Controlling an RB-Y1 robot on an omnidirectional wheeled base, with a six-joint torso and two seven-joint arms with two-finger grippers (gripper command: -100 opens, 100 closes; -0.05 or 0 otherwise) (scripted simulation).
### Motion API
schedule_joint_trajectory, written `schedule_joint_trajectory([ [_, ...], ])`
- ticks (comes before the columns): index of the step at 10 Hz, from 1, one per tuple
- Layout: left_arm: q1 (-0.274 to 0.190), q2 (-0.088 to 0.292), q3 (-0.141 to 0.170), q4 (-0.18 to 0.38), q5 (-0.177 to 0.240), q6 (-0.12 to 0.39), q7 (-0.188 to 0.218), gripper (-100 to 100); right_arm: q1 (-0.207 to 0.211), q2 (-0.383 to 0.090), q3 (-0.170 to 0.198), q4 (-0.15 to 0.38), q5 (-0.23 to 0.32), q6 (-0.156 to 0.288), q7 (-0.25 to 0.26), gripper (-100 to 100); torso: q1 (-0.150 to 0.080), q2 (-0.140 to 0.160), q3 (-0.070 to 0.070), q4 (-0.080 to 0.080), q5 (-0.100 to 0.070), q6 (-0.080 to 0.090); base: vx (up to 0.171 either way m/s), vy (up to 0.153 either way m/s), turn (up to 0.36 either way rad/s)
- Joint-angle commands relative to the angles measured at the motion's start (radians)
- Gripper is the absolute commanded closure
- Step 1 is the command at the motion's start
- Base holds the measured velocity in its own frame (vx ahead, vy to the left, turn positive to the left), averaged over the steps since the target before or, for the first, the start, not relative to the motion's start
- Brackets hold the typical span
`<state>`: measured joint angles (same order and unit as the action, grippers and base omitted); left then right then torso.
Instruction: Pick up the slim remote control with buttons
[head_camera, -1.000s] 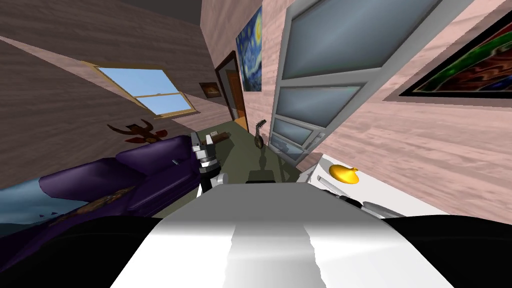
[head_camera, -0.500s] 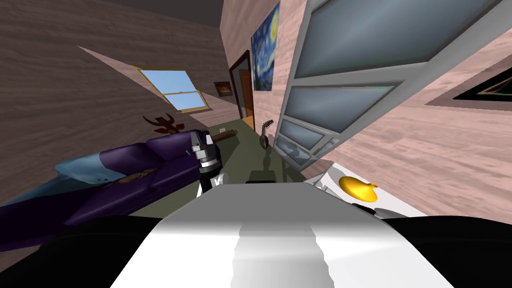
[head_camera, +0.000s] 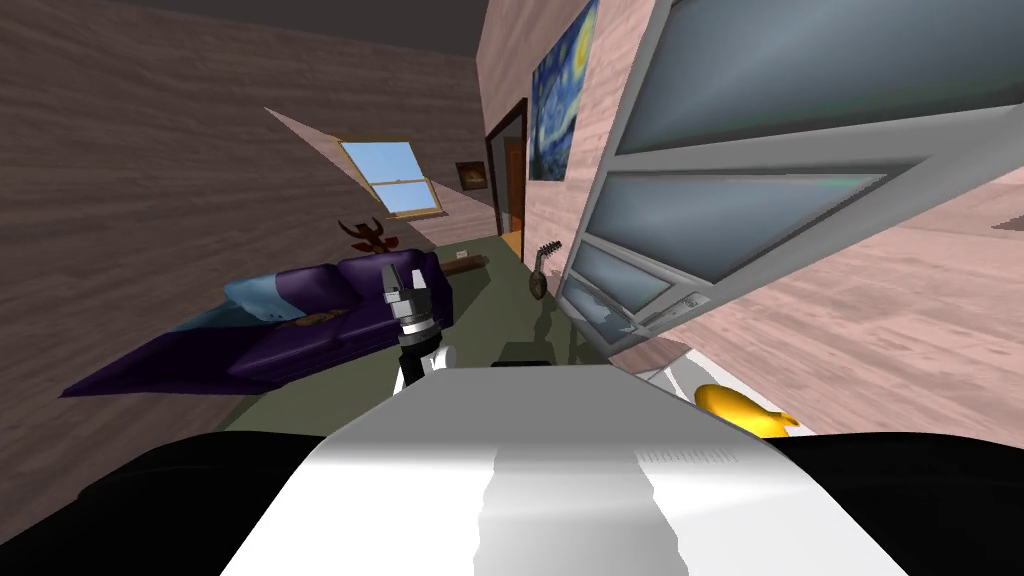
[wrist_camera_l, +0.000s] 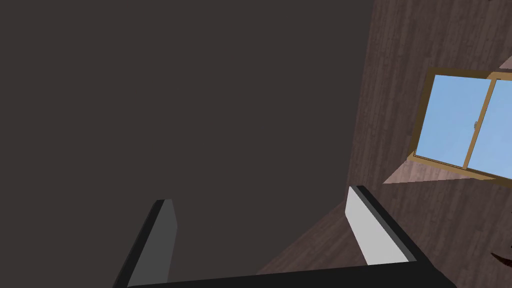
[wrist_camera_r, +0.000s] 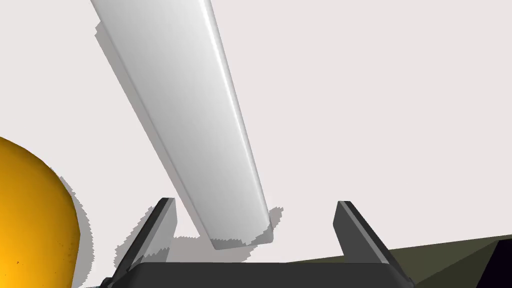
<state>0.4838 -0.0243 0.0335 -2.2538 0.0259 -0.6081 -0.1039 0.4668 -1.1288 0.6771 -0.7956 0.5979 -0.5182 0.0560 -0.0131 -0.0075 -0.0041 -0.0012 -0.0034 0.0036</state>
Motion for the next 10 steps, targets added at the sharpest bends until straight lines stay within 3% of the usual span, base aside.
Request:
schedule_joint_trajectory([
  [1,0.0,0.0,0.0,0.0,0.0,0.0,0.0,0,-0.001,-0.006,0.043,0.015,0.033,0.017,-0.011,-100,0.0,0.0,0.0,0.0,0.0,0.0,-0.035,-0.093,0.202],
  [3,0.0,0.0,0.0,0.0,0.0,0.0,0.0,0,-0.009,0.021,0.088,0.057,0.068,0.018,-0.007,-100,0.003,0.0,0.0,0.0,0.001,-0.001,-0.017,-0.071,0.223],
  [4,0.0,0.0,0.0,0.0,0.0,0.0,0.0,0,-0.019,0.02,0.075,0.063,0.059,0.01,-0.008,-100,0.003,0.0,0.0,0.0,0.001,0.0,-0.006,-0.036,0.033],
  [5,0.0,0.0,0.0,0.0,0.0,0.0,0.0,0,-0.019,0.021,0.077,0.066,0.061,0.009,-0.006,0,0.005,-0.001,0.0,0.0,0.001,0.0,-0.001,-0.007,-0.004],
  [6,0.0,0.0,0.0,0.0,0.0,0.0,0.0,0,-0.026,0.049,0.075,0.079,0.062,0.026,0.002,-100,0.007,-0.001,-0.001,0.0,0.002,0.0,-0.013,-0.02,0.047],
  [8,0.0,0.0,0.0,0.0,0.0,0.0,0.0,0,-0.033,0.084,0.073,0.095,0.063,0.047,0.013,-100,0.006,0.0,0.0,0.0,0.001,0.0,-0.03,-0.037,0.048],
  [9,0.0,0.0,0.0,0.0,0.0,0.0,0.0,0,-0.03,0.075,0.075,0.085,0.063,0.046,0.005,-100,0.006,0.0,0.0,0.0,0.001,0.0,-0.011,-0.019,0.01],
  [10,0.0,0.0,0.0,0.0,0.0,0.0,0.0,0,-0.03,0.077,0.075,0.087,0.063,0.048,0.008,100,0.007,0.0,0.0,0.0,0.002,0.0,0.0,0.0,0.0],
])
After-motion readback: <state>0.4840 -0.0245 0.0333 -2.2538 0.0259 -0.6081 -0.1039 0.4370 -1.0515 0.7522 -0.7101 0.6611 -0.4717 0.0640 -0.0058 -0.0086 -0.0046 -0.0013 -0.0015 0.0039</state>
